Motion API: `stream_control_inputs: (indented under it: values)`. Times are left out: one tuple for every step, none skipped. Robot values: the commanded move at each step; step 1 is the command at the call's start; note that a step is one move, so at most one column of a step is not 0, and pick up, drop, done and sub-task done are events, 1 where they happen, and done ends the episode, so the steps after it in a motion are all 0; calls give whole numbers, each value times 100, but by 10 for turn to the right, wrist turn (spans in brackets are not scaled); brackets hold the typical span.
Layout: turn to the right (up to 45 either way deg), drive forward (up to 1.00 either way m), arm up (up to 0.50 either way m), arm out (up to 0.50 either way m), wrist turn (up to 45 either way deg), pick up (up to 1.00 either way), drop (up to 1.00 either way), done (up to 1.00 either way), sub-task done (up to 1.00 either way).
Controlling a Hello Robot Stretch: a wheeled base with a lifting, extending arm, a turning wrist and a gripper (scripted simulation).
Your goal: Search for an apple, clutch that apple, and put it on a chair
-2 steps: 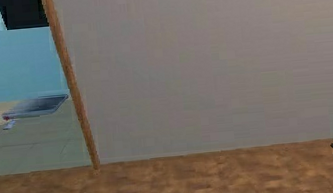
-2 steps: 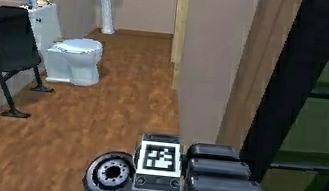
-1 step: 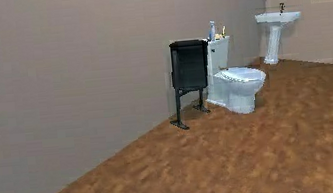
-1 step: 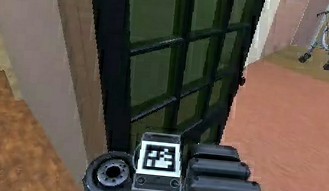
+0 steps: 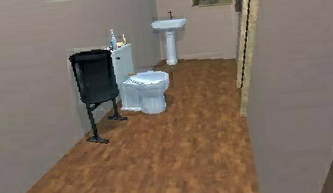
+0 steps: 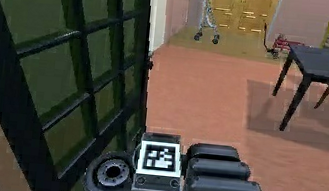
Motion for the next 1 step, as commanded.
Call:
stream_control_inputs:
  values:
    - [0,30,0,0,0,0,0,0,0]
